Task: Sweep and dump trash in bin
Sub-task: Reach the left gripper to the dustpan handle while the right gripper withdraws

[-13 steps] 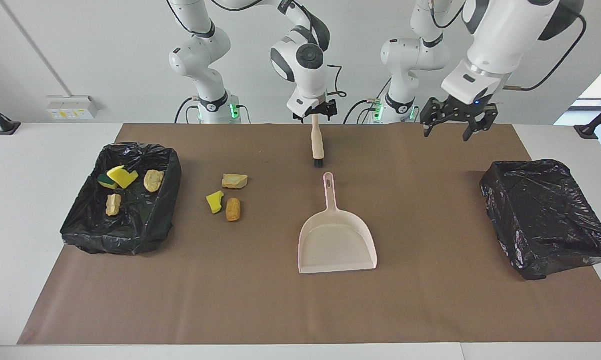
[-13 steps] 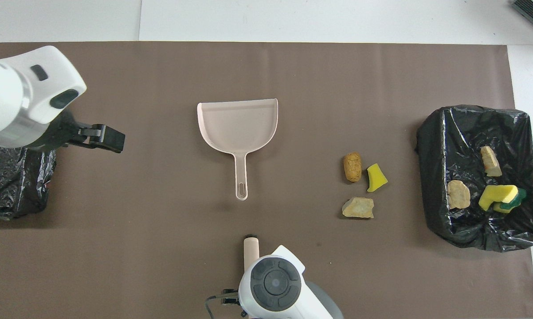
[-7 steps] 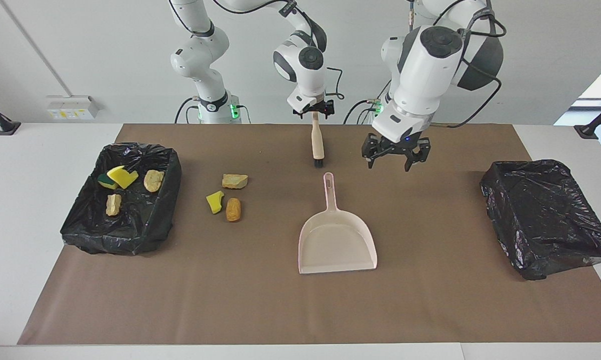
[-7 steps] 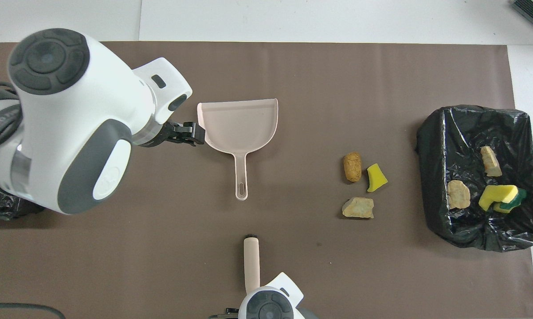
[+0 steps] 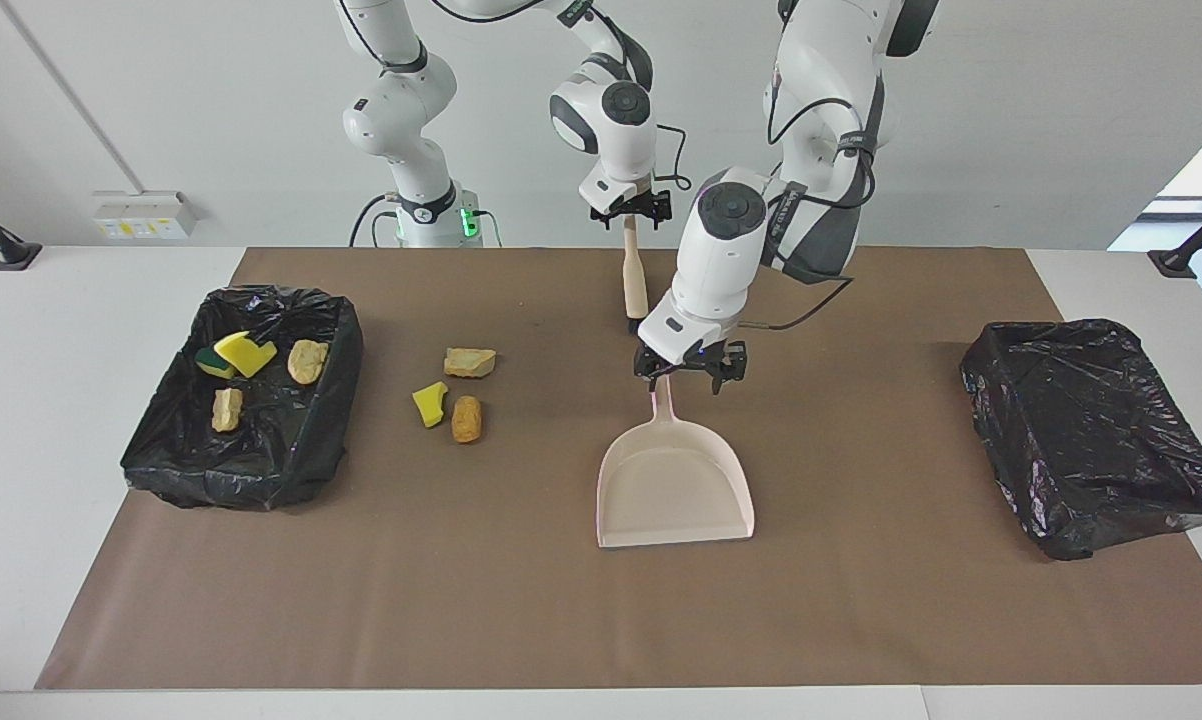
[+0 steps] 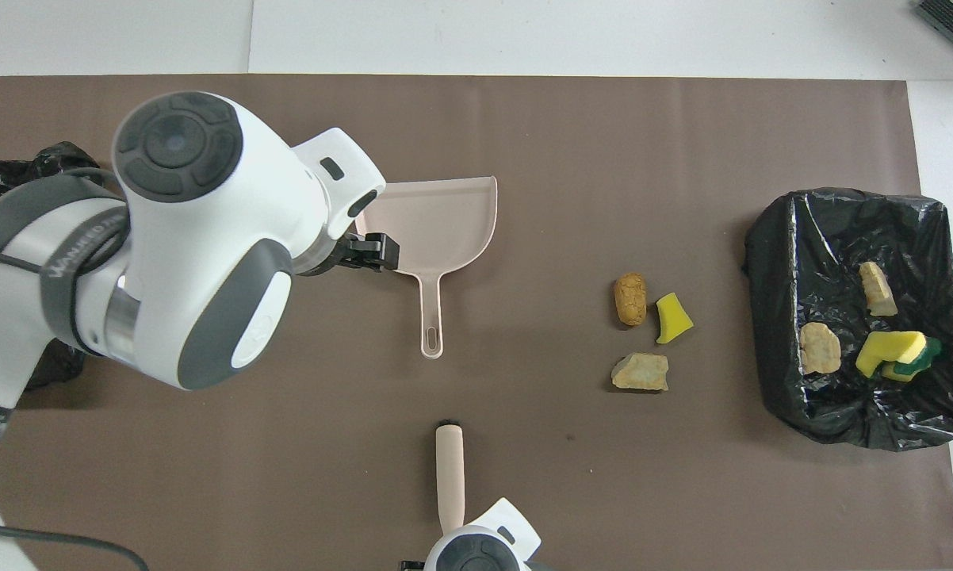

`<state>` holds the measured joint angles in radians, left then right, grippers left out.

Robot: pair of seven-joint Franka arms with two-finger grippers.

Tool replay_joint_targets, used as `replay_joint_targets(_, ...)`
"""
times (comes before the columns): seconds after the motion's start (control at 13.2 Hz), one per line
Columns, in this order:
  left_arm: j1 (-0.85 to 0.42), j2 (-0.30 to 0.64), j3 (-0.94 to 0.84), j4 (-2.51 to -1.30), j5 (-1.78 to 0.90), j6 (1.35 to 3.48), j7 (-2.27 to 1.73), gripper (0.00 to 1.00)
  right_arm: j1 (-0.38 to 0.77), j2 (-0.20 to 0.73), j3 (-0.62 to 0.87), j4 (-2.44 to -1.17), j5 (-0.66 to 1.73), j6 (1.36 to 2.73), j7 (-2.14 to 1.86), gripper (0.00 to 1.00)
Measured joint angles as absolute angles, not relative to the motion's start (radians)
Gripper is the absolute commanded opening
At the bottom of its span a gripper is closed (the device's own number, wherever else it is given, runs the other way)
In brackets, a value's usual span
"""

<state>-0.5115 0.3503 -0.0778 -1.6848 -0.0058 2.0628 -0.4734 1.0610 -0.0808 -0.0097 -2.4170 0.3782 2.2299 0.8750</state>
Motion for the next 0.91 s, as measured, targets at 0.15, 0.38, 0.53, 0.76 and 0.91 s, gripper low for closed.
replay_joint_targets(0.15,-0.519,0.354,-0.077,-1.733,-0.006,2.121,-0.474,1.0,1.063,-0.081,-0.01,-2.434,0.378,2.264,0.875,0.18)
replay_joint_targets(0.38,-0.522,0.355,-0.078,-1.759,-0.006,2.146,-0.474,1.0,1.064,-0.081,-0.01,-2.439,0.378,2.277,0.875,0.0)
replay_joint_targets(0.53,-0.522,0.357,-0.078,-1.767,-0.006,2.153,-0.474,1.0,1.064,-0.08,-0.01,-2.439,0.378,2.28,0.875,0.0)
replay_joint_targets(0.76,-0.522,0.365,-0.077,-1.774,-0.006,2.197,-0.476,0.99,1.063,-0.079,-0.013,-2.436,0.378,2.281,0.875,0.0)
replay_joint_targets(0.91,-0.522,0.37,-0.077,-1.774,-0.006,2.203,-0.476,0.96,1.06,-0.085,-0.019,-2.42,0.374,2.223,0.875,0.0)
